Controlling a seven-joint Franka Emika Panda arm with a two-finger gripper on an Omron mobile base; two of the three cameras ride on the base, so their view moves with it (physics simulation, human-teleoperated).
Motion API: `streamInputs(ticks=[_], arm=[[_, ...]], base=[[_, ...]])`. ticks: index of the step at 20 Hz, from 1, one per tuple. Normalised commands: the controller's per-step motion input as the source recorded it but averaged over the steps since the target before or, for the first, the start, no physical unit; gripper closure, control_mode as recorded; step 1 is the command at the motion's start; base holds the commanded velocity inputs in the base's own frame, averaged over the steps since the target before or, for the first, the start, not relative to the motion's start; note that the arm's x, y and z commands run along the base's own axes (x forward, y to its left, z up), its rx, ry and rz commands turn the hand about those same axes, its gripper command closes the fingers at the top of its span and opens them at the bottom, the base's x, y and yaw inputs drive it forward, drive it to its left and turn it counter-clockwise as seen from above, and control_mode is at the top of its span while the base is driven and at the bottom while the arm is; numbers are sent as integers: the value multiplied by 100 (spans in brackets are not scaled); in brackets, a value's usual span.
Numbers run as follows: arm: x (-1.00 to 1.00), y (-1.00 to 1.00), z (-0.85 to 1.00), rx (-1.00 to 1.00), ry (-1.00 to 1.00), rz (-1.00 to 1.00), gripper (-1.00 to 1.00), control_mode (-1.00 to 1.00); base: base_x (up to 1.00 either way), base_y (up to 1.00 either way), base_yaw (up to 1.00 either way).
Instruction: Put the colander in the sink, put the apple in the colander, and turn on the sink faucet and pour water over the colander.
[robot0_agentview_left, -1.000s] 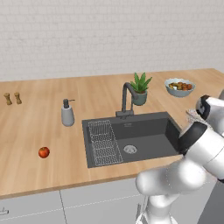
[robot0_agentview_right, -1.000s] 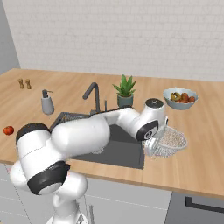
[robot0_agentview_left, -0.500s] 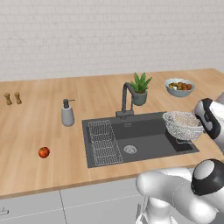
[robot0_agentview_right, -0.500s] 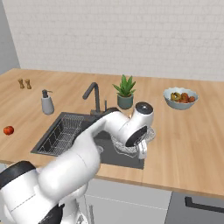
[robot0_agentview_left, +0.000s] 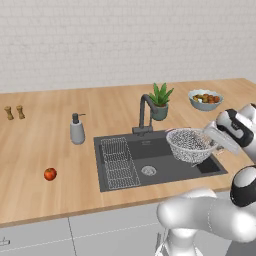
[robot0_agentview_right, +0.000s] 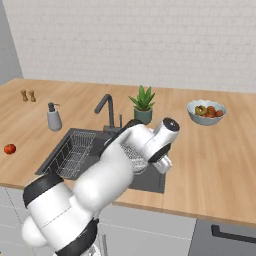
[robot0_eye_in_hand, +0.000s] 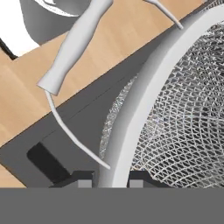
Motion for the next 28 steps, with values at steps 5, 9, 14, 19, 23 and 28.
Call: streamInputs(ticks=[5, 9, 14, 19, 23, 28], arm=[[62, 2, -20, 1, 1, 39, 100, -100], [31, 20, -32, 0, 5, 34, 100, -100], [37, 34, -28, 1, 0, 23, 100, -100], [43, 27, -24, 6, 0, 16, 100, -100], [10, 36, -44, 1, 0, 16, 100, -100], [15, 36, -41, 10, 0, 12, 100, -100]], base=[[0, 0, 0], [0, 0, 0], [0, 0, 0], [0, 0, 0], [0, 0, 0], [0, 0, 0]])
